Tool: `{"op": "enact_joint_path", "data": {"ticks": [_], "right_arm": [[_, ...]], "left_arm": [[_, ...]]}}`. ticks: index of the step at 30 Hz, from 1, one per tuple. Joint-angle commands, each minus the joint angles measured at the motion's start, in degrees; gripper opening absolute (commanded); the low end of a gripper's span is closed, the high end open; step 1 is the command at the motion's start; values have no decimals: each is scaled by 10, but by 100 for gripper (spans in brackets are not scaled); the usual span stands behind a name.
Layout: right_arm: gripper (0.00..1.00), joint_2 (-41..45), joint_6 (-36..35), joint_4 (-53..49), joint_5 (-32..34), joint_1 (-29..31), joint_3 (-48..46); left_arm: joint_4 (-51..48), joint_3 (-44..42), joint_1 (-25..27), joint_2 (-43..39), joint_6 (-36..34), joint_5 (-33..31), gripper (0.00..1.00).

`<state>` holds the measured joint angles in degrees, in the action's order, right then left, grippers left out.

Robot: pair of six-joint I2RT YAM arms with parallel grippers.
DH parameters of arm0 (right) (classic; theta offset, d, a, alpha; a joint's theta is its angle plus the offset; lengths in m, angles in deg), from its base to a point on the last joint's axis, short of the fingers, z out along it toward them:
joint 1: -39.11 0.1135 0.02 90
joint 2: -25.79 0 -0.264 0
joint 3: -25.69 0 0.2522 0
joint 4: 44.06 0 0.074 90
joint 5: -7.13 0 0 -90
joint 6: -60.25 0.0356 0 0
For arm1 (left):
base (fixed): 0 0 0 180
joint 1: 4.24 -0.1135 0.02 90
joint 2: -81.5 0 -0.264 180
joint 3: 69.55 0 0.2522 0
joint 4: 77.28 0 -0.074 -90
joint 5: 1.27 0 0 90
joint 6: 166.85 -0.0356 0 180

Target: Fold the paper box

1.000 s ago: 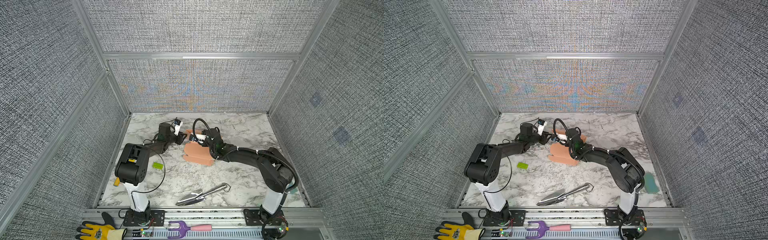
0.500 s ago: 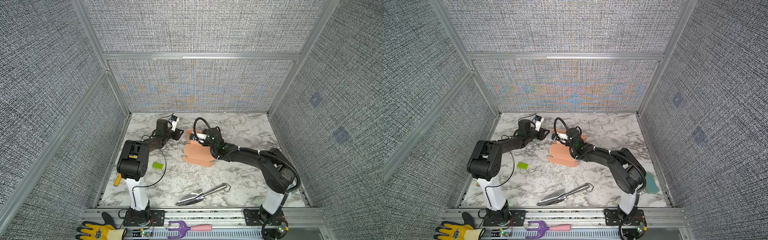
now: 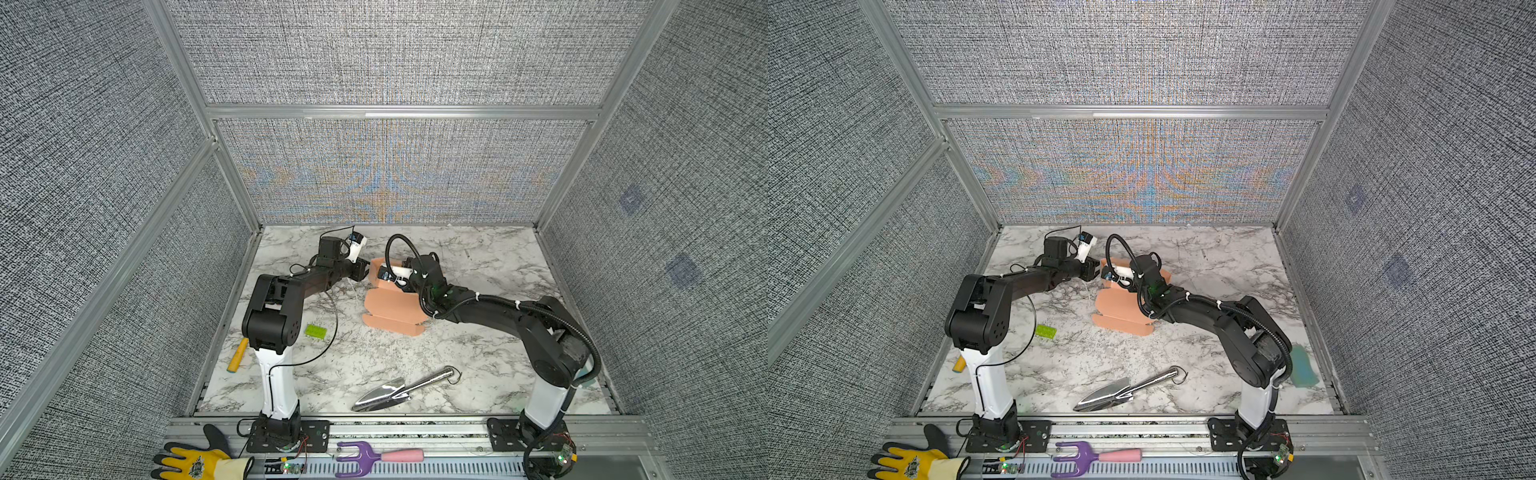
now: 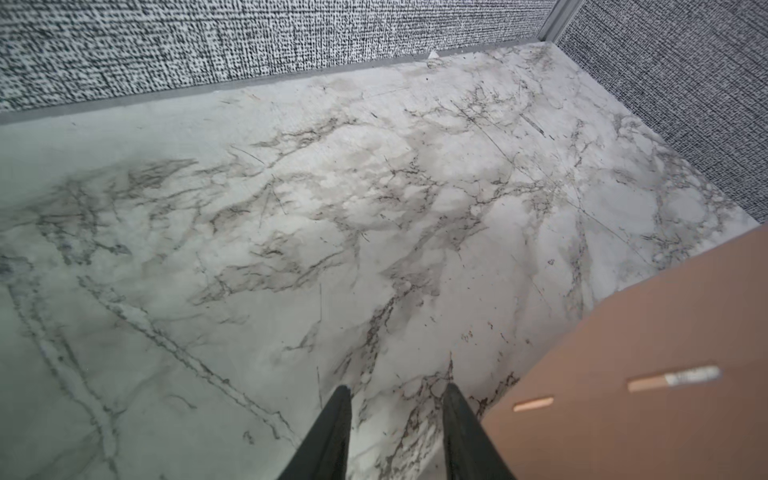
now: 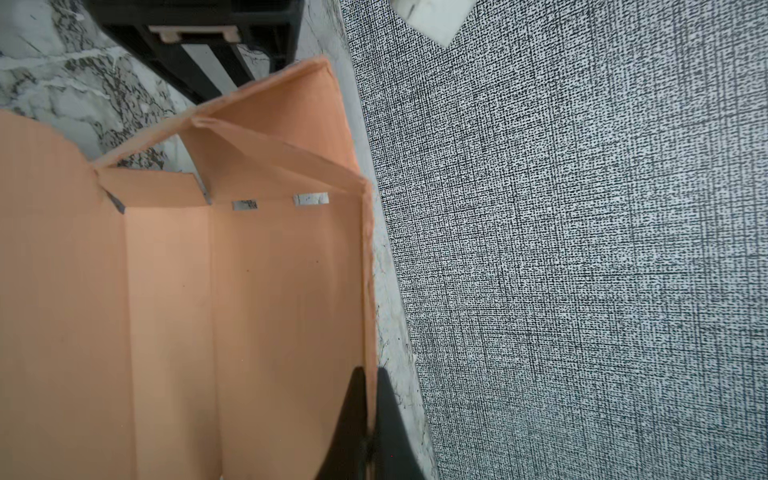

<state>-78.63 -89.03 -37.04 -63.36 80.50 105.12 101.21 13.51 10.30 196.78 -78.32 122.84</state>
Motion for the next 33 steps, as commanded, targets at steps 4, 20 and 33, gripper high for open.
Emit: {"op": "enact_joint_path", "data": {"ticks": [4,20,33], "right_arm": [[0,-7,14,-18,2,0,16],[0,-5,71,-98,-38,-16,55],[0,8,91,-110,-63,-25,52]], "left_arm": [[44,-28,1,-28,5,48,39],[123,-81,6,-48,12,113,39],[165,-97,10,-61,-19,180,39]]}}
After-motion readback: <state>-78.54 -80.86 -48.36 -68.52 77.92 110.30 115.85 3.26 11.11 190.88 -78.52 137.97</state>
